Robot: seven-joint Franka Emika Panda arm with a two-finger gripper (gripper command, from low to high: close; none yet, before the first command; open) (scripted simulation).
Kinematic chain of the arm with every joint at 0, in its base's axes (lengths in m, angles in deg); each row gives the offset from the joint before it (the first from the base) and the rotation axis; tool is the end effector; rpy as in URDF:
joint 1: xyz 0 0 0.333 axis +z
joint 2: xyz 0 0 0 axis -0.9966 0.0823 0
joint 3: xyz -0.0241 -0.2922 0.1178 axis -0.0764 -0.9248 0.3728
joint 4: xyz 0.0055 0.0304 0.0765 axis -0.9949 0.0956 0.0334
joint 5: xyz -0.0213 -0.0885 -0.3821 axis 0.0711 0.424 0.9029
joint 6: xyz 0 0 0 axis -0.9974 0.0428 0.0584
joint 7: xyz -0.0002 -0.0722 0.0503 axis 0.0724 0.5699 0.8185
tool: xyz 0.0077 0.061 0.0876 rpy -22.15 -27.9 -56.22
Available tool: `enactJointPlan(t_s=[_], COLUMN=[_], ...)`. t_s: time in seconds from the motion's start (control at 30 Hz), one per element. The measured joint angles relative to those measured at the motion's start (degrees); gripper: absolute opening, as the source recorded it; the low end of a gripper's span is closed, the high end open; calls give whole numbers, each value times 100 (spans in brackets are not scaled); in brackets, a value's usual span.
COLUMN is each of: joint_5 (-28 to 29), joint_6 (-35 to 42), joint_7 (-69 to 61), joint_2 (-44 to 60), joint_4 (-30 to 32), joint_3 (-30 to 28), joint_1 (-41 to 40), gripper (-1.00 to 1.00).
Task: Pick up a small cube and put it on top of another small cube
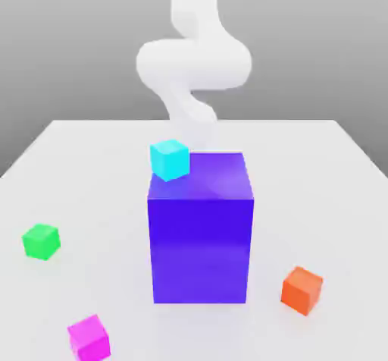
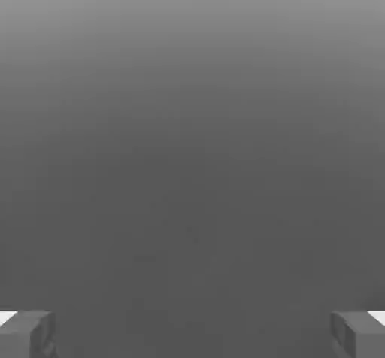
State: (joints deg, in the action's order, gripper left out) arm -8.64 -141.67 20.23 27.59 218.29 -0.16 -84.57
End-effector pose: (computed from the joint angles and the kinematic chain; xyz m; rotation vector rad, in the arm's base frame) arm 0.3797 -0.0132 0.6771 -2.3456 1.1809 -0.8236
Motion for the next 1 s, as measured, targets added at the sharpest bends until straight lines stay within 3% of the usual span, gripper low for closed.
enactJointPlan(t_s=[0.27, 0.5, 0.77, 1.0], joint_5=[-1513, -2304, -2521, -2206], joint_6=[-6, -102, -536, -1171], joint_7=[1468, 3089, 5394, 7726], joint_2=[1783, 3240, 4629, 5485], joint_4=[-18, -7, 84, 228], joint_3=[-433, -503, -622, -1089], joint_1=[62, -54, -155, 41], gripper=[0, 0, 0, 0])
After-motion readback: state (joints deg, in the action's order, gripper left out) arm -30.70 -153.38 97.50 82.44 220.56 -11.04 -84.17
